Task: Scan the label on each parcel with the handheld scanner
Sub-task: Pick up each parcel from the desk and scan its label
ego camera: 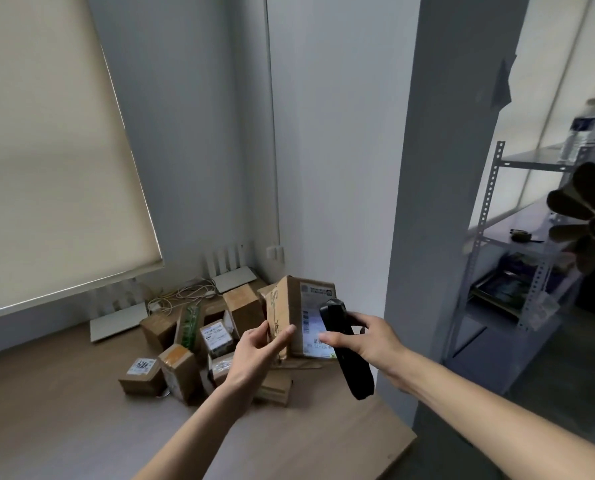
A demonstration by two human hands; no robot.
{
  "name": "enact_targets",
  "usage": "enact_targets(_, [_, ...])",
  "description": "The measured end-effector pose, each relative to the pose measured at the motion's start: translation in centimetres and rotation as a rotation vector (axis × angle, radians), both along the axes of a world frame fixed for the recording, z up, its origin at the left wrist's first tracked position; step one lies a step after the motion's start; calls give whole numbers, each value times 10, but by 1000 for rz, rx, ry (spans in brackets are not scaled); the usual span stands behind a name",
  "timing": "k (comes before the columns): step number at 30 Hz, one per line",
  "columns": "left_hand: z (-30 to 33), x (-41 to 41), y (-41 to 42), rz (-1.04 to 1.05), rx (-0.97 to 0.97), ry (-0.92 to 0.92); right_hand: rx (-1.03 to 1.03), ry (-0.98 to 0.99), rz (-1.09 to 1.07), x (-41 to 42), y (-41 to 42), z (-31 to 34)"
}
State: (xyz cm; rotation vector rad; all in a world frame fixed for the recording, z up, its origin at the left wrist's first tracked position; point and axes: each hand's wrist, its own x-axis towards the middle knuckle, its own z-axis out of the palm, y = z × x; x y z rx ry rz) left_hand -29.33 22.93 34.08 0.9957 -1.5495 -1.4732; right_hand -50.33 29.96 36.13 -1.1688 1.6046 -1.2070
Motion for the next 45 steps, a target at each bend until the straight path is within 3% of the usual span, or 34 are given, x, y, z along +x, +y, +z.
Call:
enact_targets(7, [-6, -8, 9, 108, 16, -17, 29, 135, 36, -21, 15, 11])
enact_targets(12, [6, -3, 17, 196, 12, -27, 64, 486, 57, -33, 19, 16])
enact_targets(24, [16, 45, 14, 274, -144, -305, 145, 1202, 167, -8, 32, 57])
enact_targets(33, [30, 82, 18, 357, -146, -373, 111, 1280, 197, 30, 25, 76])
enact_targets(45, [36, 138, 35, 436, -106, -301, 61, 1241, 278, 90, 9, 75])
